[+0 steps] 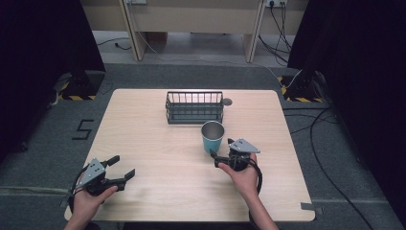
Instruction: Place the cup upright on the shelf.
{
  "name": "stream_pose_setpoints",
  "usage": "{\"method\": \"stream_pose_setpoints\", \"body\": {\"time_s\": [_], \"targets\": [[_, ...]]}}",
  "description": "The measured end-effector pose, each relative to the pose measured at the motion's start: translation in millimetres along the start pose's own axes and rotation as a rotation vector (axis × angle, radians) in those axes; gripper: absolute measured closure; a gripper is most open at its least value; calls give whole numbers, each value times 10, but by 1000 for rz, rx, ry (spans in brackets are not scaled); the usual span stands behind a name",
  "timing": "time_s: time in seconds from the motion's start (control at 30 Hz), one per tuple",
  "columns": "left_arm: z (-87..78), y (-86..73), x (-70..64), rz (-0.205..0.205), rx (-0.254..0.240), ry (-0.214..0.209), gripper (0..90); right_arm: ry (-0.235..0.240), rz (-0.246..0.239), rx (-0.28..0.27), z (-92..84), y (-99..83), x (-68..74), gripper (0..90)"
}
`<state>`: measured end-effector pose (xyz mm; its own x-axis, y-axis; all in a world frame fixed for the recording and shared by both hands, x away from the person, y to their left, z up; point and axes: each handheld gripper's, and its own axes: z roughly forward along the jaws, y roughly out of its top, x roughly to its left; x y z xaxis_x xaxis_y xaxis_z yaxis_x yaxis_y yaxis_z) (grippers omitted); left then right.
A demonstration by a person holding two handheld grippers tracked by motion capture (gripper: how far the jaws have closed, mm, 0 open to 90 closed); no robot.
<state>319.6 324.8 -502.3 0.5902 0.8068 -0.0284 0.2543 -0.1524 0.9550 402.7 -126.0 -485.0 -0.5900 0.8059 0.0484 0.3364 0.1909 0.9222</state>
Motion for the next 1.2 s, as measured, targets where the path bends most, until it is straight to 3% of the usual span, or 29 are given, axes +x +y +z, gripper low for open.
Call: {"method": "stream_pose_setpoints", "body": {"time_s": [0.57, 1.2], "targets": [[0, 2, -2, 1, -2, -3, 149, -31, 5, 26, 308, 47, -14, 156], [-7, 2, 8, -2, -7, -2, 149, -24, 32, 19, 565, 56, -13, 168]]}}
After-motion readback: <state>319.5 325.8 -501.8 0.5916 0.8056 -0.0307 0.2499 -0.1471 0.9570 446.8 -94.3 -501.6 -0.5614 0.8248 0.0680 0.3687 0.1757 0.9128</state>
